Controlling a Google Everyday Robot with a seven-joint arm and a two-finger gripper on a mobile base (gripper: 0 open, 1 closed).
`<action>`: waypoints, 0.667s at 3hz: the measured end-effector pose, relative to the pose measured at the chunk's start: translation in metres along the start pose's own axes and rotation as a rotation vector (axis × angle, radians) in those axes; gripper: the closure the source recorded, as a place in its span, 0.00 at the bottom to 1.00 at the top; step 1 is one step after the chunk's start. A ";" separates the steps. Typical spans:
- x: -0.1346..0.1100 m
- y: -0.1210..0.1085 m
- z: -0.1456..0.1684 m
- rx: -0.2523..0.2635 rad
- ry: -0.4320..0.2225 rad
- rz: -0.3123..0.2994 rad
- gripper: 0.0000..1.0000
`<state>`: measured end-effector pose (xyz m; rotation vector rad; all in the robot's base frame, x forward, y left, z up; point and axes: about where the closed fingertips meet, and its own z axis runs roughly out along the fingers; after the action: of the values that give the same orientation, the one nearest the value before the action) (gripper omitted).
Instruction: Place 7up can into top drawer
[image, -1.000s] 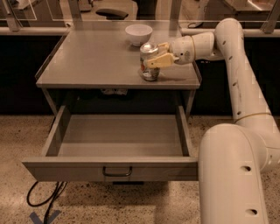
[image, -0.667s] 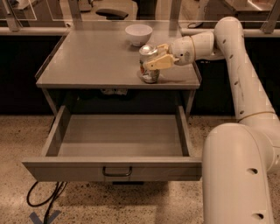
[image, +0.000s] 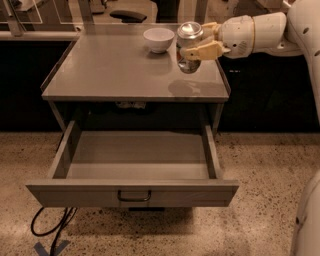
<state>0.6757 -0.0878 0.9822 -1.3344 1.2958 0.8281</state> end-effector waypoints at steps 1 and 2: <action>0.000 0.000 0.000 0.000 0.000 0.000 1.00; 0.005 0.020 0.001 -0.032 0.019 0.005 1.00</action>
Offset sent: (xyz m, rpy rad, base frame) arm -0.0583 0.0031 -0.0290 -0.0666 0.0400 0.0615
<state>0.6572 -0.0849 0.9725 -1.3681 1.3058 0.8442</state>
